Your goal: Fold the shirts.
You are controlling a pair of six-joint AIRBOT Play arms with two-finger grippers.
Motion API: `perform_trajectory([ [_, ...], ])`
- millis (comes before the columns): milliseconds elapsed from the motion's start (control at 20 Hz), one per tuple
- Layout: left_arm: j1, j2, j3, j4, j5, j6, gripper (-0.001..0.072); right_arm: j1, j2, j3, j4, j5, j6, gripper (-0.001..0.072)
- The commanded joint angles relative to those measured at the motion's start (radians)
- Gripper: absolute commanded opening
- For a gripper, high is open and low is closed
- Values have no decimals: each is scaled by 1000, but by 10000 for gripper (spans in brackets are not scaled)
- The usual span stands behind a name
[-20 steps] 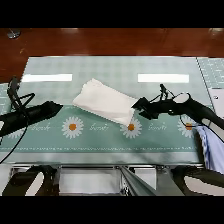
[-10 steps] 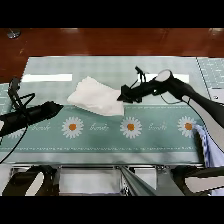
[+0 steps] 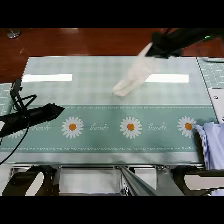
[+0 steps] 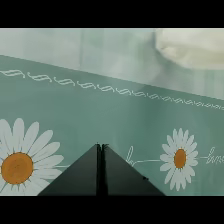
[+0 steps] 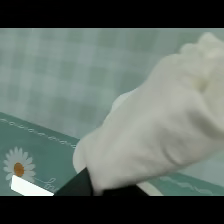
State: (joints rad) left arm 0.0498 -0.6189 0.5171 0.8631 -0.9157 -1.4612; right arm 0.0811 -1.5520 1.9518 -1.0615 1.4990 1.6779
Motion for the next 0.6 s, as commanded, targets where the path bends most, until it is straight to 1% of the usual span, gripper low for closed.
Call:
perform_trajectory([
  [0, 0, -1, -1, 0, -12, 9, 21, -176, 77, 86, -117, 189, 90, 40],
  [150, 0, -1, -2, 0, -10, 10, 21, -378, 162, 82, -170, 348, 98, 39],
  [250, 0, -1, -2, 0, -8, 10, 21, -511, 253, 21, -202, 357, 98, 39],
  [350, 0, -1, -2, 0, -7, 10, 21, -633, 364, -86, -271, 358, 75, 39],
  [450, 0, -1, -5, 0, 19, 9, 21, -753, 494, -242, -362, 358, 41, 40],
  [550, 0, -8, -17, 0, 56, 10, 21, -877, 619, -400, -496, 358, 23, 40],
])
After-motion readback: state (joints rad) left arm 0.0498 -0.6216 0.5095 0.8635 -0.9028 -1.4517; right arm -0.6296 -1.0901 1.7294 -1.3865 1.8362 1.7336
